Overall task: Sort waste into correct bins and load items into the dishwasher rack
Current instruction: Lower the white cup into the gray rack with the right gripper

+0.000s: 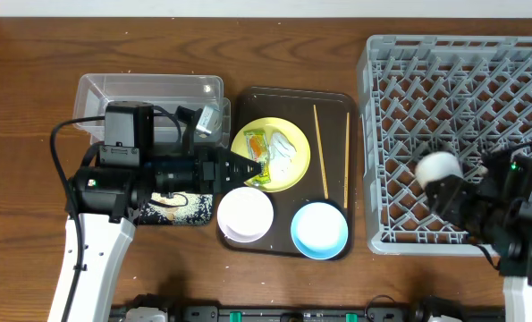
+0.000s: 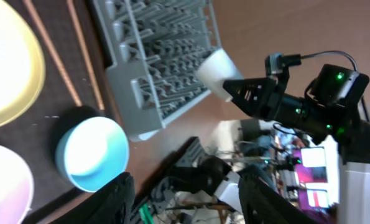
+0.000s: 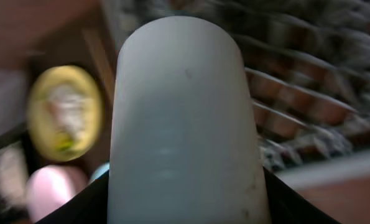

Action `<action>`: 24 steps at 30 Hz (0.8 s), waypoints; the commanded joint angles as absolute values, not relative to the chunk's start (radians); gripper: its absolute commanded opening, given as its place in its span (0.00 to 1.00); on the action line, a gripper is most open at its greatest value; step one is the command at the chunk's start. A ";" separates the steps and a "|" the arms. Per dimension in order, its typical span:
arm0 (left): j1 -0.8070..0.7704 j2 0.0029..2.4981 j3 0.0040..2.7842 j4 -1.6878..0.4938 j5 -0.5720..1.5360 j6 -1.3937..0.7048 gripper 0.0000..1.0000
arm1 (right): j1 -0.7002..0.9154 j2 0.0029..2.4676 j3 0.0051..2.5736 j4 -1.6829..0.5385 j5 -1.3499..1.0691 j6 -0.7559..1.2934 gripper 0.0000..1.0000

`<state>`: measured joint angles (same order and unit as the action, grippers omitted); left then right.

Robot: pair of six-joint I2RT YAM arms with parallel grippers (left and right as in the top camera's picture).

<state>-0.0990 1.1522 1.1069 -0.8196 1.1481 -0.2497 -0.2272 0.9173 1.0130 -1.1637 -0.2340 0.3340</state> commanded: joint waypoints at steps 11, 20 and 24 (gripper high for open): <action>-0.097 1.154 1.122 -0.849 1.079 -0.221 0.57 | -0.241 1.244 1.021 -1.162 -0.117 0.339 0.65; -0.158 1.154 1.122 -0.939 0.811 -0.187 0.58 | -0.241 1.187 1.085 -1.112 -0.378 0.245 0.78; -0.262 1.159 1.121 -0.957 0.548 -0.188 0.57 | -0.226 1.090 1.118 -1.054 -0.575 0.153 0.79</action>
<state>-0.2031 1.1522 1.1069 -0.9535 0.8021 -0.2054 -0.2283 1.1641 1.0737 -1.0794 -0.3870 0.2371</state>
